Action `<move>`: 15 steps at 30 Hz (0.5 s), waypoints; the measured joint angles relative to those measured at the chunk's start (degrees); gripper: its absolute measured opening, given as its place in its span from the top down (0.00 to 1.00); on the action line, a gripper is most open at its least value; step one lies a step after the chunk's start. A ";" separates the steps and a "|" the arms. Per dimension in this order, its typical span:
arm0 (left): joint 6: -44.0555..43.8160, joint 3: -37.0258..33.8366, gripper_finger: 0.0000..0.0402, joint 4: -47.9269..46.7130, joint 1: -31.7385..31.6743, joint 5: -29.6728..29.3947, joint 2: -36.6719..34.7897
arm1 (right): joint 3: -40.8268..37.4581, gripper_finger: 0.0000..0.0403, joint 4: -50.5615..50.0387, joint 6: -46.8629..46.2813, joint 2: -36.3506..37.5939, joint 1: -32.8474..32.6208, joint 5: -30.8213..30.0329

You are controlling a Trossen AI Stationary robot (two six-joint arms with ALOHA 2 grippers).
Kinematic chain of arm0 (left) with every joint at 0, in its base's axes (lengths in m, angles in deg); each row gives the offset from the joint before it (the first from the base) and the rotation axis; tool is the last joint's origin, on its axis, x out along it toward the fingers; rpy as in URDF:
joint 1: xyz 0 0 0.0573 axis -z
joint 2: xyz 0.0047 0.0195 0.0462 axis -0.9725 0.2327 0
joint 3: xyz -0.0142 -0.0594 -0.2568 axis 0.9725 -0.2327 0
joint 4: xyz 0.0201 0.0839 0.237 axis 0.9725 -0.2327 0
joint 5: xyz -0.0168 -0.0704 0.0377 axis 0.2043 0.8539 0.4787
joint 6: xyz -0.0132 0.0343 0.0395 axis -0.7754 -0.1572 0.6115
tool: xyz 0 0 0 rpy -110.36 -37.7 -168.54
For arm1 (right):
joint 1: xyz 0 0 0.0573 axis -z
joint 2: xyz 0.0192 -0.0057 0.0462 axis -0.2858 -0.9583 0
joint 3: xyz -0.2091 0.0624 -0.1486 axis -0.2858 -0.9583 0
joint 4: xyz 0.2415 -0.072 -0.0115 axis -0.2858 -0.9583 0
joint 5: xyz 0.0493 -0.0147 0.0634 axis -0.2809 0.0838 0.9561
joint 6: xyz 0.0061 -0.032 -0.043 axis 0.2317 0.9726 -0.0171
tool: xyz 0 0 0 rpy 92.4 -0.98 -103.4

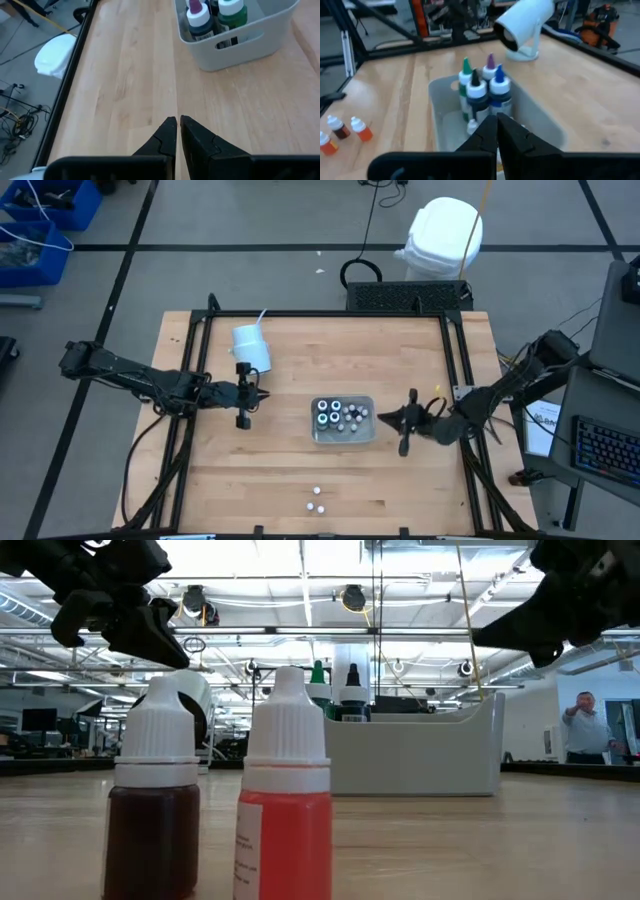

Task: Pick & Place food coloring
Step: Put the small red food coloring bottle into the bin

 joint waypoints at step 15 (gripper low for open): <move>1.67 0.00 0.92 1.25 0.00 -0.09 0.00 | -15.67 1.00 2.73 5.13 32.30 1.24 -1.91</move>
